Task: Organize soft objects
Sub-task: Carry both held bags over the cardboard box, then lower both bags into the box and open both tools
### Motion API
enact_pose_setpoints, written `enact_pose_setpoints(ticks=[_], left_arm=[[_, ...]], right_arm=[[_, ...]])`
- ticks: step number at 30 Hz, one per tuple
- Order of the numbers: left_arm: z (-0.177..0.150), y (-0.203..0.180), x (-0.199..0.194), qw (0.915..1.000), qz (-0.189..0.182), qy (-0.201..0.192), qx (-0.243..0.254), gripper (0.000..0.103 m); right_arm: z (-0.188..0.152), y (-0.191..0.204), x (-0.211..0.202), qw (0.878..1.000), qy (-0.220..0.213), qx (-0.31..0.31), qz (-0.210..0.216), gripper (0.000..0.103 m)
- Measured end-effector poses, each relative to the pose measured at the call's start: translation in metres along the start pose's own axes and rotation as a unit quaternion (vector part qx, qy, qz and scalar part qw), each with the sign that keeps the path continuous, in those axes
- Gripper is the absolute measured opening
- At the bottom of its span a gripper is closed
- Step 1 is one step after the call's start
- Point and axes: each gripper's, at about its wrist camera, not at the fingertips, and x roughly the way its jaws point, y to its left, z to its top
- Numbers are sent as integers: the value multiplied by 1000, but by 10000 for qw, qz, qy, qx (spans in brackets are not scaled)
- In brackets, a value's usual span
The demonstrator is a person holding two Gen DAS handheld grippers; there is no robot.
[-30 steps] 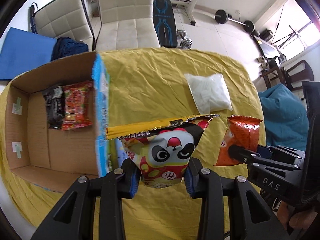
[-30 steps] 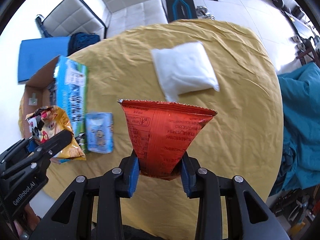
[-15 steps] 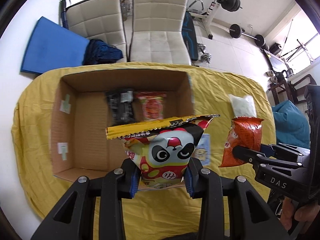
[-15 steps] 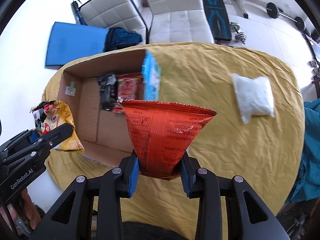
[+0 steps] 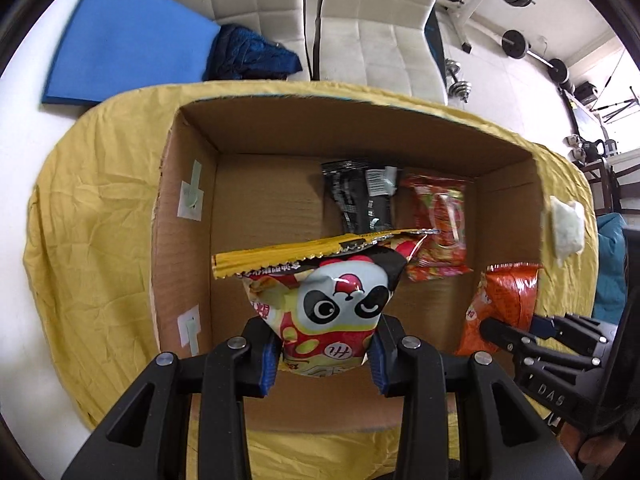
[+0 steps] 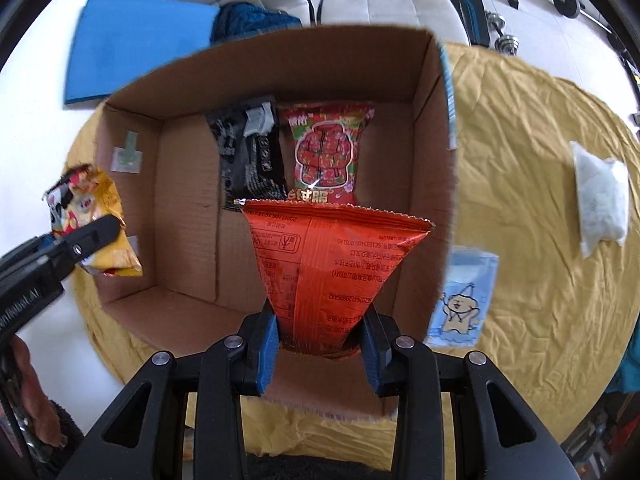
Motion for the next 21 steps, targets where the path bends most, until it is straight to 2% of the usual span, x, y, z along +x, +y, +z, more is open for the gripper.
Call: enact_pose_setpoints(ticks=[5, 11, 21], left_arm=[[25, 20, 44, 9993, -54, 363, -80, 33], [49, 27, 89, 9972, -27, 743, -4, 33], [75, 23, 131, 9945, -85, 1037, 150, 34]], right_arm=[[10, 6, 49, 9988, 412, 29, -253, 37], [10, 6, 86, 9956, 817, 49, -462, 37], [18, 10, 96, 9929, 1009, 54, -625, 38]])
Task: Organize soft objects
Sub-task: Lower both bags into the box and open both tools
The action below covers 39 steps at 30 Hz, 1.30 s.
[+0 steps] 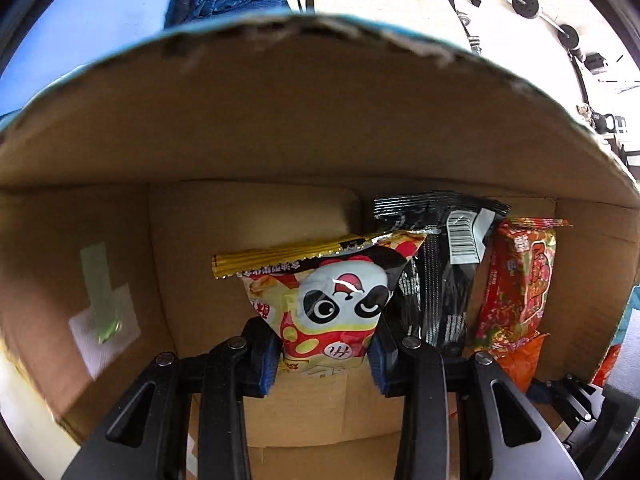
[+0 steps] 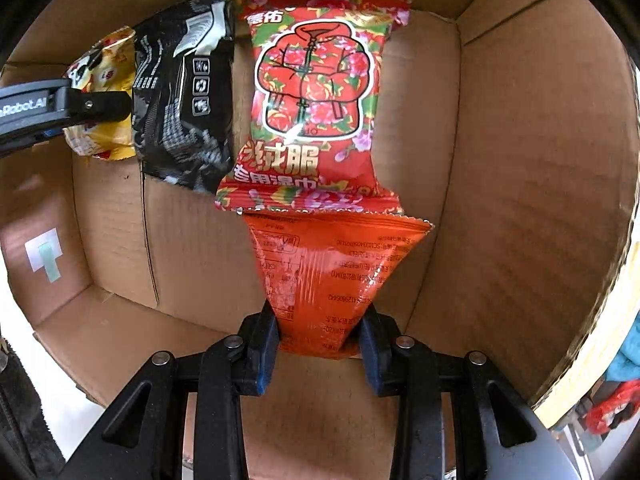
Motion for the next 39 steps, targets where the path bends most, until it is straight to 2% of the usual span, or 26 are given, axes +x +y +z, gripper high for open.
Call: enact_pose_setpoints(ticks=[6, 8, 10, 18, 21, 23, 27, 32, 36, 37, 39], left_arm=[[5, 5, 5, 9998, -102, 174, 57, 36], [6, 8, 4, 9996, -159, 211, -32, 41], [7, 10, 2, 9995, -220, 219, -96, 43], [-4, 13, -18, 9993, -288, 133, -176, 49], [-10, 12, -26, 9995, -260, 75, -181, 49], [-17, 10, -30, 9995, -251, 21, -194, 49], [-40, 9, -39, 9995, -205, -122, -195, 49], [-65, 6, -52, 9993, -111, -312, -183, 49], [-78, 6, -60, 9986, -128, -470, -189, 50], [-84, 5, -63, 9984, -112, -522, -185, 51], [-87, 7, -68, 9980, -89, -595, -206, 65]], right_arm=[[12, 11, -2, 9999, 94, 13, -87, 39], [15, 15, -3, 9998, 148, 0, -135, 40], [22, 17, -8, 9998, 134, 2, -164, 49], [26, 39, -17, 10000, 38, 59, -50, 55], [29, 42, -19, 9999, -11, 121, -52, 54], [28, 45, -17, 9998, -21, 104, -149, 42], [14, 43, -17, 9997, 18, 155, -169, 36], [5, 44, -14, 9993, 149, 330, -80, 35], [2, 42, -15, 9987, 84, 497, -36, 37], [1, 42, -17, 9986, 48, 526, -17, 42], [-2, 37, -28, 9983, -58, 561, 120, 49]])
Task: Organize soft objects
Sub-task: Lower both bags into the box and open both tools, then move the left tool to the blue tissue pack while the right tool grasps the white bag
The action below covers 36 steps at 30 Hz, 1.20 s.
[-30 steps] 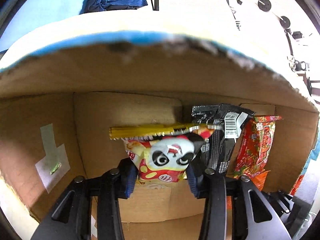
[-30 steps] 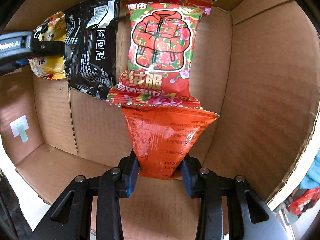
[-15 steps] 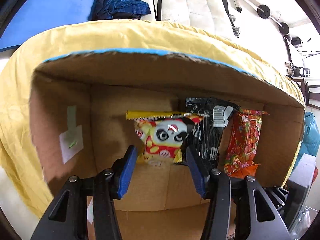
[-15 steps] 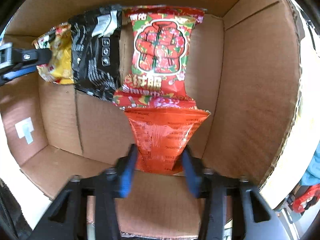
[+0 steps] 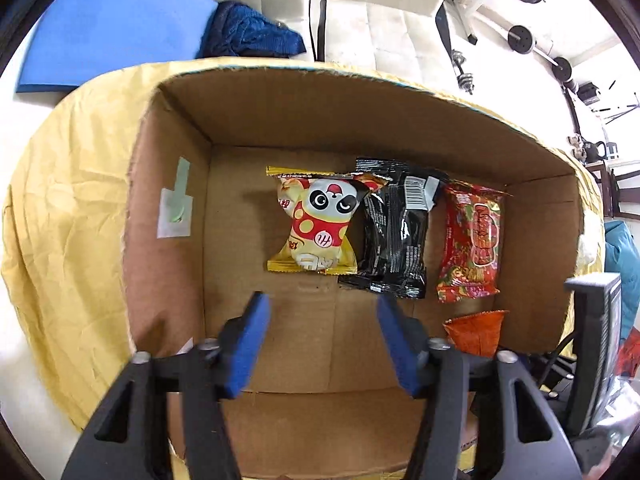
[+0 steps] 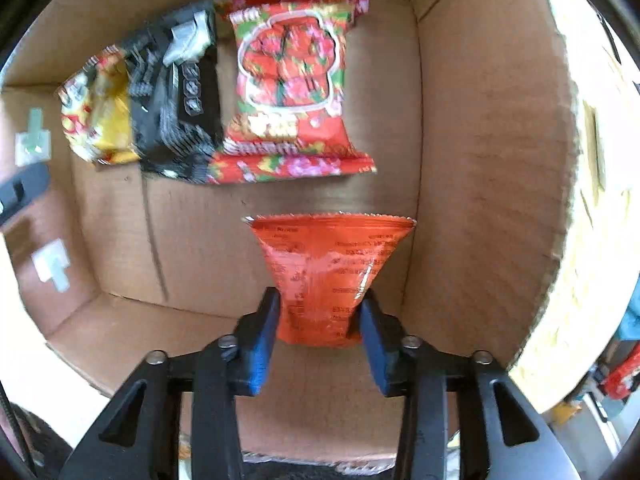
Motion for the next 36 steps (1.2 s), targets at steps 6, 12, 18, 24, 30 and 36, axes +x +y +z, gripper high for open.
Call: enact_pose_setpoints(ticks=[6, 12, 18, 24, 30, 36], left_arm=[[-11, -1, -20, 9986, 207, -490, 66, 87], [-35, 3, -51, 9958, 251, -883, 32, 100], [-70, -1, -85, 9913, 327, -1271, -51, 101], [-99, -9, -113, 9867, 428, -1563, -113, 101], [-126, -24, -135, 9808, 579, -1859, -102, 101], [-144, -41, -161, 9740, 544, -2198, -105, 101]], right_arm=[[-13, 14, -40, 9985, -480, -226, -151, 63], [-31, 13, -72, 9935, -1043, -442, -127, 95], [-64, 9, -92, 9882, -1439, -526, 44, 95], [-101, 6, -113, 9804, -1883, -566, 112, 95], [-134, -8, -143, 9726, -2240, -606, 164, 95], [-164, -22, -168, 9656, -2510, -648, 201, 95]])
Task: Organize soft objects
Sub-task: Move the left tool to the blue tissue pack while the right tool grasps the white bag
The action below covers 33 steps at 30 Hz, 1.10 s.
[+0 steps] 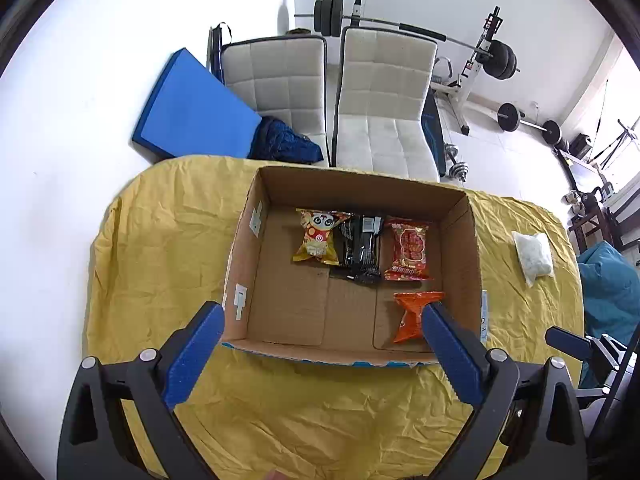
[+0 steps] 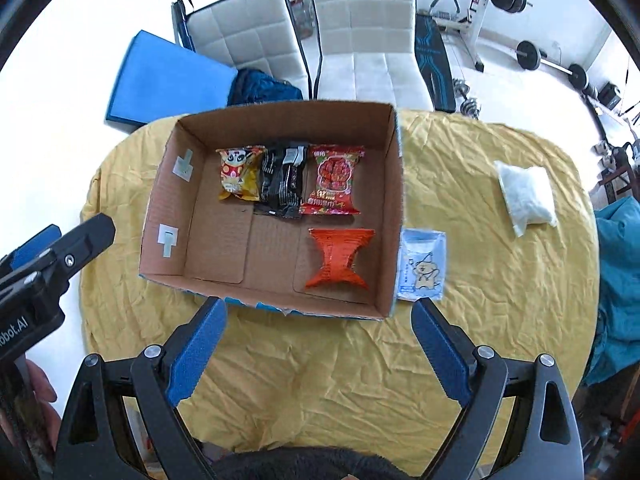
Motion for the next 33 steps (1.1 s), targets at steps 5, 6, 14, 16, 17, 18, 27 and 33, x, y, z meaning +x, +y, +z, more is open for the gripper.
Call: enact_pose_setpoints(ticks=[5, 6, 14, 16, 17, 18, 27, 33], left_arm=[[-5, -13, -10, 9995, 267, -147, 70, 101], [-7, -15, -10, 9996, 247, -126, 42, 101], [-14, -67, -3, 9984, 461, -130, 297, 101], [-16, -88, 6, 9973, 596, -91, 407, 101], [-17, -98, 11, 9971, 603, -27, 453, 101], [-18, -109, 18, 9970, 567, 64, 519, 101], [-20, -242, 110, 9799, 678, 1205, 1439, 101], [-14, -302, 220, 9483, 1096, 2236, 1967, 101]], right_arm=[[-5, -17, -16, 9999, -155, 52, -15, 95], [-6, -23, -18, 9998, -167, 91, -13, 95], [-14, -127, -8, 9960, 9, 881, -126, 95], [-17, -158, 6, 9936, 180, 1102, -163, 95], [-19, -171, 12, 9923, 264, 1192, -190, 95], [-23, -191, 21, 9904, 338, 1322, -214, 95], [-45, -344, 63, 9712, 743, 2186, -589, 95], [-57, -417, 71, 9621, 748, 2512, -757, 95]])
